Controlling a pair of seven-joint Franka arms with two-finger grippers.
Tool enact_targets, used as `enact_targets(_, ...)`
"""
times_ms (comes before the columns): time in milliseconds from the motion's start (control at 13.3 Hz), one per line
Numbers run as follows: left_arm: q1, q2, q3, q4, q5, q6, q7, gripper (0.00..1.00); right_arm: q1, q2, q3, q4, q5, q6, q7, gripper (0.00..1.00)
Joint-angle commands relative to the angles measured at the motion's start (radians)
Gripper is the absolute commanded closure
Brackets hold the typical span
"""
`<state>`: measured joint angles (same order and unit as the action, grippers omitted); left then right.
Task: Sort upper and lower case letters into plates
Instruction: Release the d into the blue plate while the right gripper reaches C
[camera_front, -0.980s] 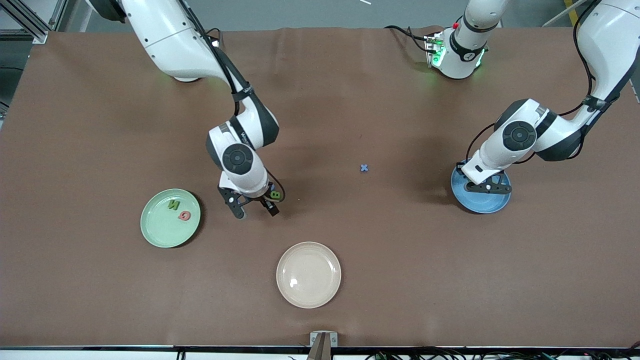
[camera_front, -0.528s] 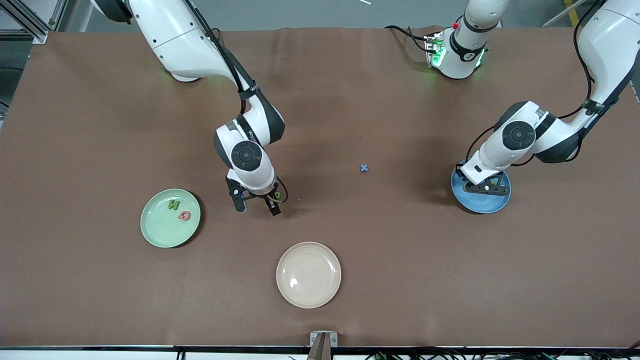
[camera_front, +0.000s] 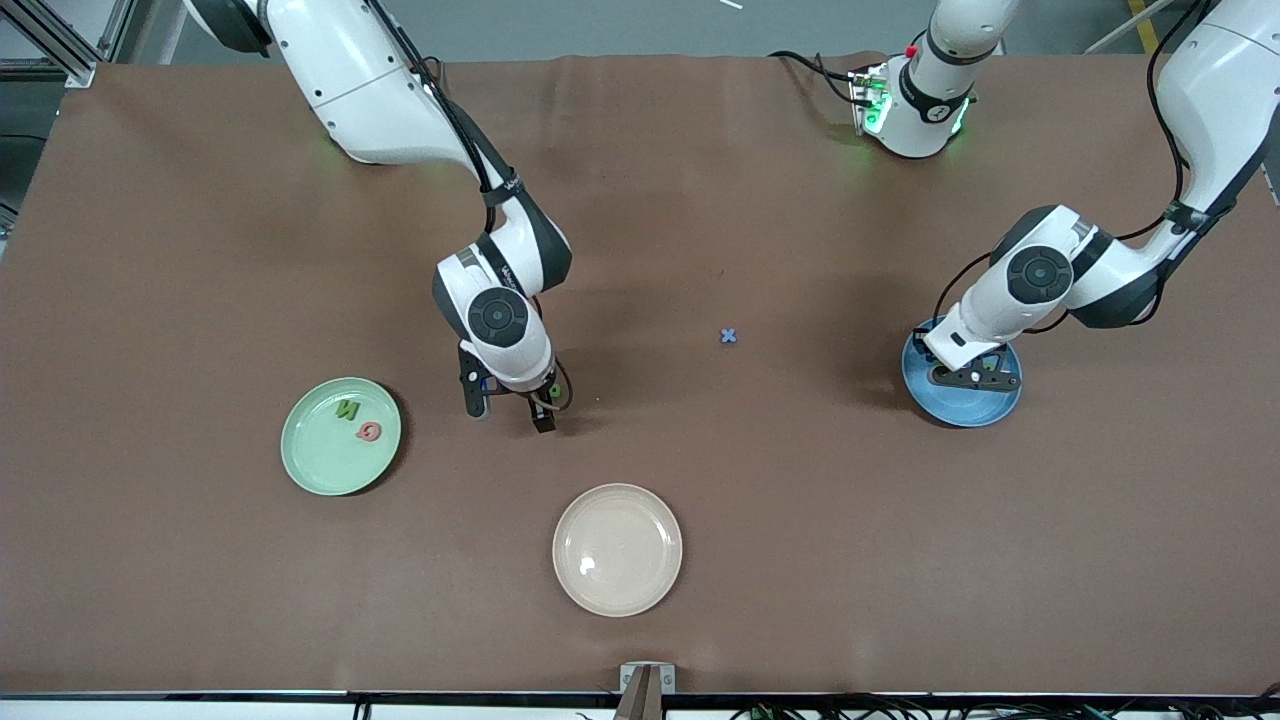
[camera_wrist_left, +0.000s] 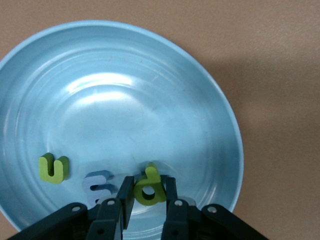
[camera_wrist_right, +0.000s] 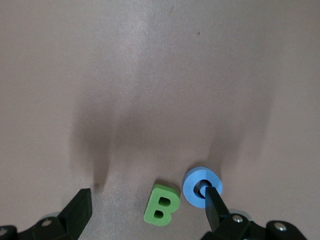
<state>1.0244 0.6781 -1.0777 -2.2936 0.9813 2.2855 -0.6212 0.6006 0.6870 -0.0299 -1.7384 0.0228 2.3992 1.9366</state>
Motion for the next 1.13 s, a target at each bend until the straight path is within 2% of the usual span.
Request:
enact_targets(0,0.011,0.005,0.002,-0.009,0.022,0.017,0.009,0.73,0.019,0.02,-0.007,0.008,0.012,0.015,0.045,0.0)
enact_targets(75,0.013,-0.002,0.002,-0.007,0.022,0.017,0.009,0.62,0.022,0.022,-0.007,0.01,0.012,0.014,0.059,0.0)
enact_targets(151,0.013,-0.005,-0.002,-0.004,0.02,0.016,0.003,0.31,0.024,0.023,-0.005,0.011,0.012,0.015,0.07,0.0)
enact_targets(226,0.013,-0.006,-0.01,0.003,0.014,0.008,0.003,0.06,0.028,0.025,-0.007,0.011,0.012,0.015,0.071,0.0)
enact_targets(302,0.013,-0.008,-0.036,0.017,0.004,0.005,0.003,0.01,0.028,0.025,-0.005,0.011,0.016,0.015,0.071,0.0)
enact_targets(678,-0.012,-0.005,-0.211,0.108,-0.176,-0.155,-0.05,0.0,0.045,0.025,-0.007,0.022,0.046,0.008,0.106,0.0)
enact_targets(905,-0.166,0.003,-0.211,0.14,-0.194,-0.153,-0.236,0.0,0.047,0.022,-0.007,0.042,0.043,-0.024,0.098,0.0)
enact_targets(1055,-0.321,0.009,-0.167,0.186,-0.201,-0.144,-0.38,0.0,0.048,0.022,-0.005,0.048,0.037,-0.044,-0.017,0.0)
